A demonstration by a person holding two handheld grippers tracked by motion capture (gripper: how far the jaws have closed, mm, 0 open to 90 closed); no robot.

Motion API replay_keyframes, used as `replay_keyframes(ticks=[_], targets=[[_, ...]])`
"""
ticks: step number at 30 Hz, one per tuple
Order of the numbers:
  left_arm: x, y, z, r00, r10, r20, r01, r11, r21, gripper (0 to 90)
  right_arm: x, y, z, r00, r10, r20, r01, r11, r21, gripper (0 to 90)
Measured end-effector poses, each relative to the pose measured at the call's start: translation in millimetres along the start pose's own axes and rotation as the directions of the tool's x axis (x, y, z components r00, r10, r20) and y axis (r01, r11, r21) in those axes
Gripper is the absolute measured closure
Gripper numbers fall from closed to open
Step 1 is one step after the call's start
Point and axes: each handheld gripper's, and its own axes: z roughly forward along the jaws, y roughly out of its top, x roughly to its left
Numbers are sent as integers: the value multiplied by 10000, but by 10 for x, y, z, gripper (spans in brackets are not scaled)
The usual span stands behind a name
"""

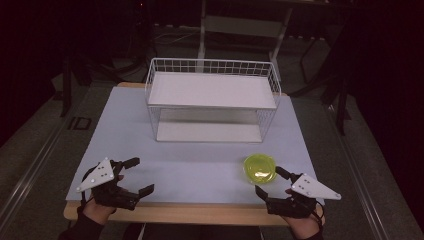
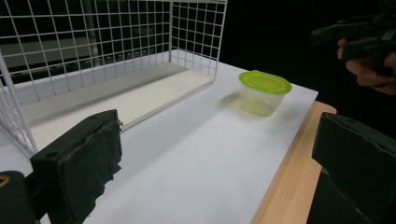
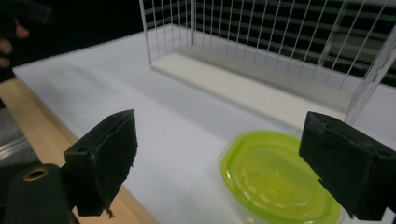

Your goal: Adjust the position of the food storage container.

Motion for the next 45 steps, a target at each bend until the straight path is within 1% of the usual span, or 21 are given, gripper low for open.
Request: replay_keyframes(ticks=[1, 5, 11, 12, 14, 16, 18, 21, 22, 25, 27, 31, 34, 35, 36, 38, 39, 42, 43, 44, 45], targets=[[-1, -1, 0, 10000, 6, -5, -6, 10000, 14, 25, -5, 19, -17, 9999, 26, -107, -26, 10000, -44, 132], [-4, 1, 1, 10000, 28, -5, -28, 10000, 18, 25, -25, 82, -74, 9998, -83, 198, 87, 9997, -229, 133], [-6, 0, 1, 10000, 37, -18, -37, 10000, -5, 25, -75, 142, -97, 9998, 36, 207, -29, 9994, -331, 149], [-6, 0, 1, 10000, 36, -11, -36, 10000, -2, 24, -110, 182, -99, 9991, -26, 414, 42, 9992, -395, 187], [-5, -1, 1, 10000, 37, 7, -37, 10000, -9, 24, -133, 208, -97, 9980, -111, 615, 136, 9991, -407, 192], [-4, -2, 3, 10000, 29, 12, -29, 10000, -6, 25, -173, 234, -99, 9983, -66, 583, 92, 9990, -447, 221], [-3, -3, 3, 10000, 22, 21, -22, 10000, -7, 25, -209, 244, -93, 9969, -119, 781, 156, 9988, -464, 234], [-2, -2, 3, 10000, 16, 27, -16, 10000, -15, 24, -289, 238, -70, 9944, -205, 1039, 237, 9993, -303, 266], [-2, -2, 3, 10000, 17, 30, -17, 10000, -14, 24, -323, 234, -62, 9956, -172, 918, 191, 9996, -207, 293], [-3, -3, 4, 10000, 9, 24, -9, 10000, -5, 24, -428, 196, -32, 9957, 93, 918, -96, 10000, 23, 324], [-2, -4, 7, 10000, -6, 26, 6, 10000, -11, 24, -501, 154, -13, 9929, 164, 1176, -187, 9996, 190, 345], [-2, -4, 7, 10000, -11, 23, 11, 10000, -14, 24, -646, 51, 14, 9883, 295, 1499, -392, 9973, 623, 456], [-1, -5, 8, 10000, -23, 24, 23, 10000, -15, 24, -766, -51, 37, 9835, 633, 1695, -824, 9907, 1082, 540], [-1, -6, 8, 10000, -22, 23, 22, 10000, -11, 24, -800, -84, 40, 9826, 701, 1719, -914, 9886, 1196, 594], [-1, -6, 9, 10000, -14, 17, 14, 10000, -4, 25, -825, -109, 44, 9826, 687, 1728, -921, 9870, 1314, 605], [0, -7, 10, 10000, -19, 24, 19, 10000, 6, 24, -882, -180, 66, 9783, 645, 1967, -1002, 9791, 1771, 675], [0, -7, 10, 10000, -11, 21, 11, 10000, 14, 24, -909, -213, 77, 9789, 702, 1921, -1084, 9746, 1959, 680], [1, -8, 11, 10000, -24, 18, 24, 10000, 20, 25, -976, -315, 125, 9729, 834, 2158, -1385, 9570, 2549, 788], [1, -8, 12, 10000, -22, 18, 22, 10000, 24, 24, -1002, -348, 143, 9706, 934, 2220, -1534, 9504, 2705, 851], [1, -8, 12, 10000, -20, 19, 20, 10000, 30, 24, -1027, -376, 165, 9684, 972, 2299, -1652, 9400, 2985, 883], [1, -8, 12, 10000, -8, 18, 8, 10000, 37, 24, -1043, -404, 182, 9677, 943, 2338, -1673, 9340, 3158, 900]])
